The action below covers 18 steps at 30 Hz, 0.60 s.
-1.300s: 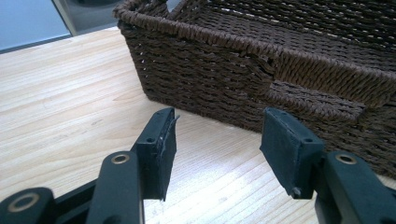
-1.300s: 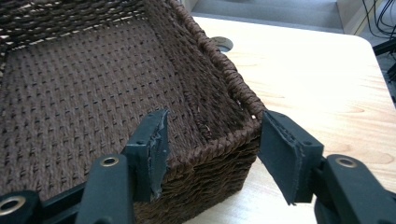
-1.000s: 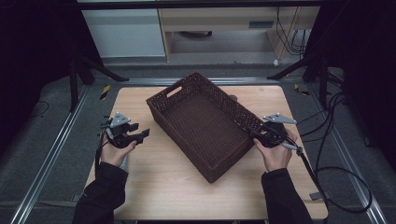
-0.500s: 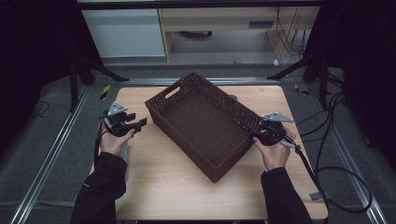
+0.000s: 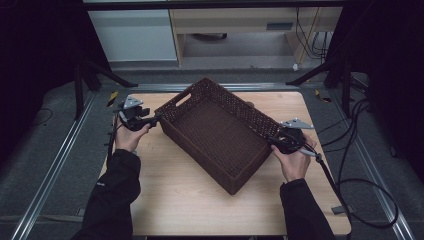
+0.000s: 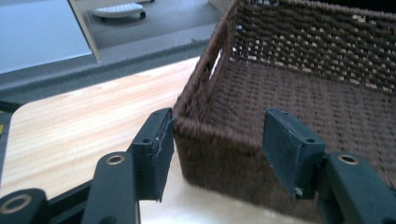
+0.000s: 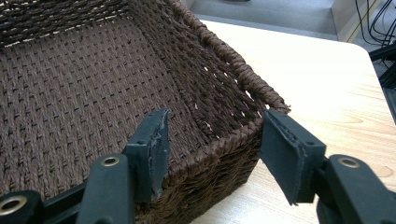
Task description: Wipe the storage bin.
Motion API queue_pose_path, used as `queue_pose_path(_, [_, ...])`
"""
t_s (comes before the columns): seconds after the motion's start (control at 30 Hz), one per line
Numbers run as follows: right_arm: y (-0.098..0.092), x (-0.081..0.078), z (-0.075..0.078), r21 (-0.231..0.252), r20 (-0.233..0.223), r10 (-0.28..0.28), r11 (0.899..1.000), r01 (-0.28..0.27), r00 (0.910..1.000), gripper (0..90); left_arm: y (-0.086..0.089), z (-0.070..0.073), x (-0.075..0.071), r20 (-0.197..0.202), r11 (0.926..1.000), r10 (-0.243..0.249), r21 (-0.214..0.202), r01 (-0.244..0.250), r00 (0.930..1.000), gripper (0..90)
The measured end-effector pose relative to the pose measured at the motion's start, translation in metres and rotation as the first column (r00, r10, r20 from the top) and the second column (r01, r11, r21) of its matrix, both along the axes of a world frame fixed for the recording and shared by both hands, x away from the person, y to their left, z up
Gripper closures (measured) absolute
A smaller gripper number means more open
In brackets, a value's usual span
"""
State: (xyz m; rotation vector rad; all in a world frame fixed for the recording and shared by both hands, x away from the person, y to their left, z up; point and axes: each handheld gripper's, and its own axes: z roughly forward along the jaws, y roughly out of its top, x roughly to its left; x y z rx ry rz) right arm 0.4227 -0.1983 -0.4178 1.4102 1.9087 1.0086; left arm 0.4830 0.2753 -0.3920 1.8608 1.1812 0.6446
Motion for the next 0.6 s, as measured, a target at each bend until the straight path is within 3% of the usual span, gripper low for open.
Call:
queue_pose_path(0.2, [0.000, 0.000, 0.000, -0.001, 0.002, 0.003, 1.000, -0.003, 1.0000, 41.5, -0.010, -0.008, 0.015, -0.017, 1.0000, -0.005, 0.004, 0.005, 0.9998, 43.4])
queue_pose_path(0.3, [0.001, -0.005, 0.005, 0.012, 0.007, 0.016, 1.000, -0.016, 0.9998, 39.7, -0.013, -0.014, 0.017, -0.046, 0.9991, -0.007, 0.040, 0.009, 0.9989, 43.4])
queue_pose_path(0.6, [0.013, -0.012, 0.000, -0.016, -0.007, 0.028, 0.999, -0.028, 0.9996, 36.2, -0.011, -0.014, 0.016, -0.048, 0.9992, -0.006, 0.038, 0.008, 0.9988, 43.3])
